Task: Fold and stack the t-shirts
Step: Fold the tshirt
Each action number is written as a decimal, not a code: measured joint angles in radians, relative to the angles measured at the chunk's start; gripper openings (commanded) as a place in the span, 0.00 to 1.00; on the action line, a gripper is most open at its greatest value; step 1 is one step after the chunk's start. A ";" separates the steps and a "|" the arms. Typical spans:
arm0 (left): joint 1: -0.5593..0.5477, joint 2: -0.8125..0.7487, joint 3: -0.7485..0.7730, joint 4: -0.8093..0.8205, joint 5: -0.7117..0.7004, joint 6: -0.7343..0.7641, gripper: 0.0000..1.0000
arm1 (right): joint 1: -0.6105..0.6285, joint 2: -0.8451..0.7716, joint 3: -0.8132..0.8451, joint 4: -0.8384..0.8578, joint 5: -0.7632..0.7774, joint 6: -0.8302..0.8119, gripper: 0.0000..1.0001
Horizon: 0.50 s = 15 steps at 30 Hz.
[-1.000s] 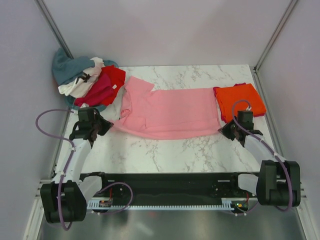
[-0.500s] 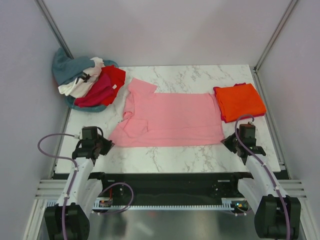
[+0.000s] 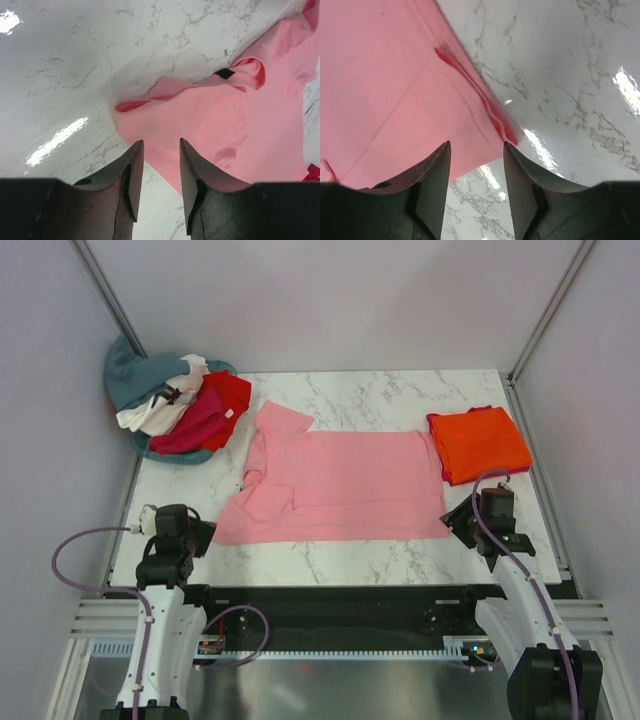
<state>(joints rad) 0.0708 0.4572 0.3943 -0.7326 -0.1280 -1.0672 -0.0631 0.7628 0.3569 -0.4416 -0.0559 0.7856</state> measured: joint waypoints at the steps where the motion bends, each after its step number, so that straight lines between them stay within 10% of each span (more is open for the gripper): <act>1: 0.000 0.020 0.018 -0.003 -0.005 0.006 0.42 | 0.000 0.019 0.024 0.000 -0.006 -0.016 0.52; 10: -0.002 0.294 0.255 0.147 0.124 0.225 0.40 | 0.136 0.286 0.260 0.089 -0.057 -0.105 0.38; 15: -0.093 0.429 0.299 0.272 0.211 0.318 0.39 | 0.370 0.495 0.403 0.151 -0.040 -0.103 0.13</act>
<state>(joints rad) -0.0223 0.8860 0.6933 -0.4603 0.0830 -0.7490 0.3073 1.2579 0.7601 -0.2901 -0.0963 0.6827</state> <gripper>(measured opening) 0.393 0.219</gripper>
